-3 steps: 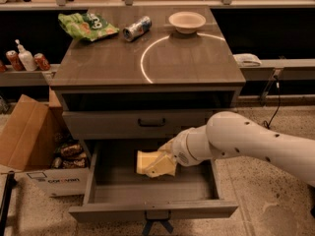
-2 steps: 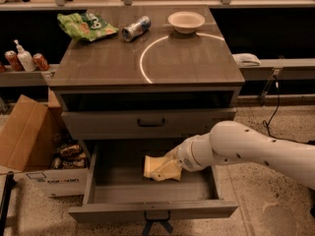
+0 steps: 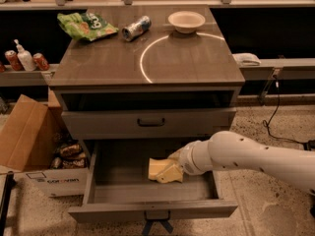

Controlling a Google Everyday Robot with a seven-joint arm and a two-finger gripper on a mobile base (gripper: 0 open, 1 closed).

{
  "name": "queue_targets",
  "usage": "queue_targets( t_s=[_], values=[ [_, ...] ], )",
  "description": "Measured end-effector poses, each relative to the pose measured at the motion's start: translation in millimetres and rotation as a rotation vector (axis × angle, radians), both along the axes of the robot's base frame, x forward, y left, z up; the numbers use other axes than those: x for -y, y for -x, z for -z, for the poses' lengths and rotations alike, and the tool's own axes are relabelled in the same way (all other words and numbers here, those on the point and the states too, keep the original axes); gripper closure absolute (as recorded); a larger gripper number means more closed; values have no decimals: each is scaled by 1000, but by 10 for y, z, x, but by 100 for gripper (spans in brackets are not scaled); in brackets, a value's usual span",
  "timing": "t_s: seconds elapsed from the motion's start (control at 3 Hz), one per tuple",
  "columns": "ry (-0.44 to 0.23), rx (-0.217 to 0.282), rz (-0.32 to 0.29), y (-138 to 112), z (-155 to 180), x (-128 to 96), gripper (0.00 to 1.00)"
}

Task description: Place sponge into middle drawer

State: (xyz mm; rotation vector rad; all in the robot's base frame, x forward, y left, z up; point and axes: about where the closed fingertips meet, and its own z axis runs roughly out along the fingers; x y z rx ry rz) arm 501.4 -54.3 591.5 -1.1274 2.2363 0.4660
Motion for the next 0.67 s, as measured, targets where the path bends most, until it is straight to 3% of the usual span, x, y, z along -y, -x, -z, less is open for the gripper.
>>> queue_targets(
  t_s=[0.67],
  values=[
    [-91, 107, 32, -402, 504, 220, 100]
  ],
)
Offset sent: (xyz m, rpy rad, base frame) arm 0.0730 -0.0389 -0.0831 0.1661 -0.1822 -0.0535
